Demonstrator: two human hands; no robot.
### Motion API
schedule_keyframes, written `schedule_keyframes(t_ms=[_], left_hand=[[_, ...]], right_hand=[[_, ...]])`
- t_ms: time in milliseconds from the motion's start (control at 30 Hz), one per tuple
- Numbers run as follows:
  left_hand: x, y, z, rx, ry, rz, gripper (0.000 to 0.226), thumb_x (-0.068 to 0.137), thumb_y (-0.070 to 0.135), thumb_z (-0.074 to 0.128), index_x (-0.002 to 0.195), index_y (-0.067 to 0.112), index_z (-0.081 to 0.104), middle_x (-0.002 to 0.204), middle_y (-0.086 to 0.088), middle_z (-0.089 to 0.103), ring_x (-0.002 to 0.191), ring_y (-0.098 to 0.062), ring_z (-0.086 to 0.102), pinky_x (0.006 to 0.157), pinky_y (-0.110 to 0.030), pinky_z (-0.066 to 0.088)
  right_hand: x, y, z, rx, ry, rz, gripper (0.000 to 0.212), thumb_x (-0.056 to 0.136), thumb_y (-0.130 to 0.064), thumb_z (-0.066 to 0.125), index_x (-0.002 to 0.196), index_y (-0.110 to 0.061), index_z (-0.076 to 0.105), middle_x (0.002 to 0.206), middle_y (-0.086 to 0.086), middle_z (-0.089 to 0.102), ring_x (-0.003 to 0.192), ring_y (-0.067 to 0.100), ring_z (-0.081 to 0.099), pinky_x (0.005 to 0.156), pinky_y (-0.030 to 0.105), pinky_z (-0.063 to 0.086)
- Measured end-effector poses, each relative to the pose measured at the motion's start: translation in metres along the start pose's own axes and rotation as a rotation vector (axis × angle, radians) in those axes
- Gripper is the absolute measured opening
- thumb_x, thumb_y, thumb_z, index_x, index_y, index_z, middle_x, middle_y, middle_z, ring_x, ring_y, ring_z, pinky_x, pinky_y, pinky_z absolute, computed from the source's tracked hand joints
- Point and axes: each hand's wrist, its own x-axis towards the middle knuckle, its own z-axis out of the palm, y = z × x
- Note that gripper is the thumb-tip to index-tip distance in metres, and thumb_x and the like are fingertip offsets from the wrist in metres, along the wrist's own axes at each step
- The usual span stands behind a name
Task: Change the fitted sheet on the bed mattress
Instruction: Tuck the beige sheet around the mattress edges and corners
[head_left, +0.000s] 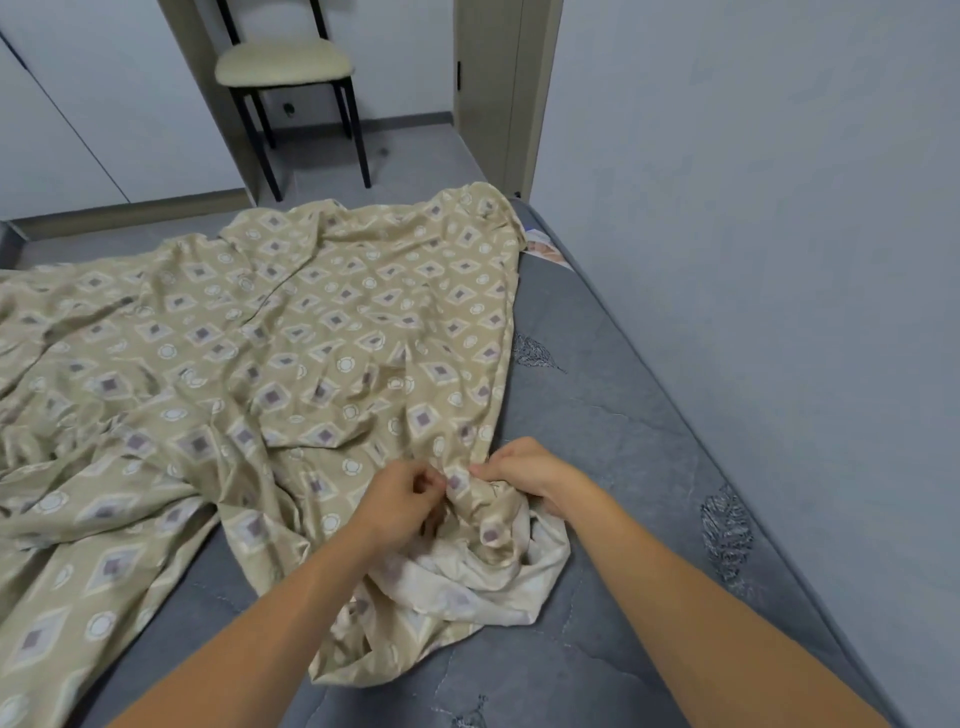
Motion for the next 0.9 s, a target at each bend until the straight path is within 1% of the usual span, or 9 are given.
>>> schedule_keyframes(t_ms=[133, 200, 267, 367, 467, 567, 633, 767, 900], left_hand=[[0.016, 0.02, -0.009, 0.098, 0.234, 0.082, 0.008, 0.096, 0.029, 0.067, 0.094, 0.027, 0.059, 0.087, 0.003, 0.067, 0.08, -0.02, 0.065, 0.075, -0.039, 0.053], [0.029, 0.039, -0.008, -0.006, 0.28, 0.025, 0.038, 0.092, 0.056, 0.069, 0.115, 0.031, 0.053, 0.105, 0.007, 0.065, 0.093, -0.017, 0.066, 0.083, -0.041, 0.056], [0.051, 0.062, -0.002, -0.127, 0.182, -0.121, 0.061, 0.088, 0.071, 0.066, 0.128, 0.029, 0.05, 0.115, 0.006, 0.063, 0.104, -0.02, 0.064, 0.094, -0.044, 0.054], [0.075, 0.074, 0.006, 0.002, 0.141, -0.176, 0.035, 0.093, 0.049, 0.071, 0.104, 0.018, 0.06, 0.098, 0.002, 0.068, 0.095, -0.022, 0.065, 0.088, -0.041, 0.052], [0.088, 0.072, 0.004, -0.052, 0.167, -0.131, 0.025, 0.099, 0.026, 0.068, 0.079, 0.014, 0.057, 0.075, 0.0, 0.062, 0.076, -0.022, 0.06, 0.076, -0.04, 0.048], [0.084, 0.072, -0.002, -0.132, 0.153, -0.054, 0.036, 0.103, 0.023, 0.063, 0.071, 0.016, 0.047, 0.058, 0.009, 0.045, 0.06, -0.017, 0.044, 0.066, -0.038, 0.038], [0.079, 0.074, -0.008, -0.137, 0.157, -0.029, 0.039, 0.104, 0.023, 0.061, 0.069, 0.017, 0.044, 0.054, 0.013, 0.038, 0.057, -0.015, 0.038, 0.062, -0.039, 0.038], [0.077, 0.09, -0.017, -0.083, 0.13, 0.032, 0.037, 0.103, 0.02, 0.062, 0.072, 0.007, 0.048, 0.061, 0.003, 0.043, 0.059, -0.016, 0.042, 0.063, -0.04, 0.043], [0.094, 0.126, -0.005, -0.016, 0.146, 0.155, 0.029, 0.103, 0.021, 0.059, 0.075, 0.012, 0.062, 0.08, -0.004, 0.063, 0.079, -0.023, 0.062, 0.079, -0.048, 0.054]], right_hand=[[-0.009, -0.008, -0.03, 0.292, -0.052, -0.074, 0.021, 0.094, -0.026, 0.078, 0.078, -0.014, 0.071, 0.086, 0.011, 0.071, 0.083, 0.024, 0.066, 0.08, 0.041, 0.057], [-0.011, -0.014, -0.041, 0.516, -0.12, -0.064, 0.03, 0.104, -0.029, 0.064, 0.081, -0.013, 0.073, 0.095, 0.01, 0.074, 0.094, 0.029, 0.066, 0.092, 0.047, 0.057], [-0.008, -0.02, -0.046, 0.651, -0.164, -0.034, 0.029, 0.11, -0.022, 0.051, 0.104, -0.004, 0.074, 0.116, 0.015, 0.075, 0.109, 0.038, 0.068, 0.101, 0.056, 0.056], [0.0, -0.023, -0.033, 0.691, -0.093, 0.007, 0.03, 0.104, -0.001, 0.059, 0.133, -0.002, 0.053, 0.119, 0.022, 0.07, 0.111, 0.041, 0.07, 0.093, 0.052, 0.06], [0.01, -0.027, -0.027, 0.792, -0.109, 0.135, 0.049, 0.097, -0.01, 0.073, 0.139, -0.006, 0.048, 0.123, 0.023, 0.071, 0.104, 0.034, 0.075, 0.089, 0.05, 0.062], [0.013, -0.032, -0.029, 0.812, -0.223, 0.232, 0.038, 0.107, -0.031, 0.059, 0.133, -0.004, 0.066, 0.121, 0.016, 0.076, 0.114, 0.031, 0.073, 0.091, 0.045, 0.061], [0.019, -0.034, -0.034, 0.828, -0.222, 0.184, 0.034, 0.109, -0.029, 0.056, 0.133, -0.008, 0.068, 0.122, 0.014, 0.076, 0.117, 0.031, 0.071, 0.09, 0.042, 0.06], [0.02, -0.043, -0.065, 0.838, -0.084, 0.071, 0.007, 0.103, -0.015, 0.064, 0.1, -0.01, 0.068, 0.084, 0.007, 0.068, 0.078, 0.019, 0.068, 0.068, 0.033, 0.059], [0.014, -0.064, -0.125, 0.954, 0.07, -0.058, 0.022, 0.104, -0.006, 0.058, 0.083, -0.004, 0.061, 0.066, 0.005, 0.063, 0.06, 0.015, 0.067, 0.062, 0.03, 0.058]])
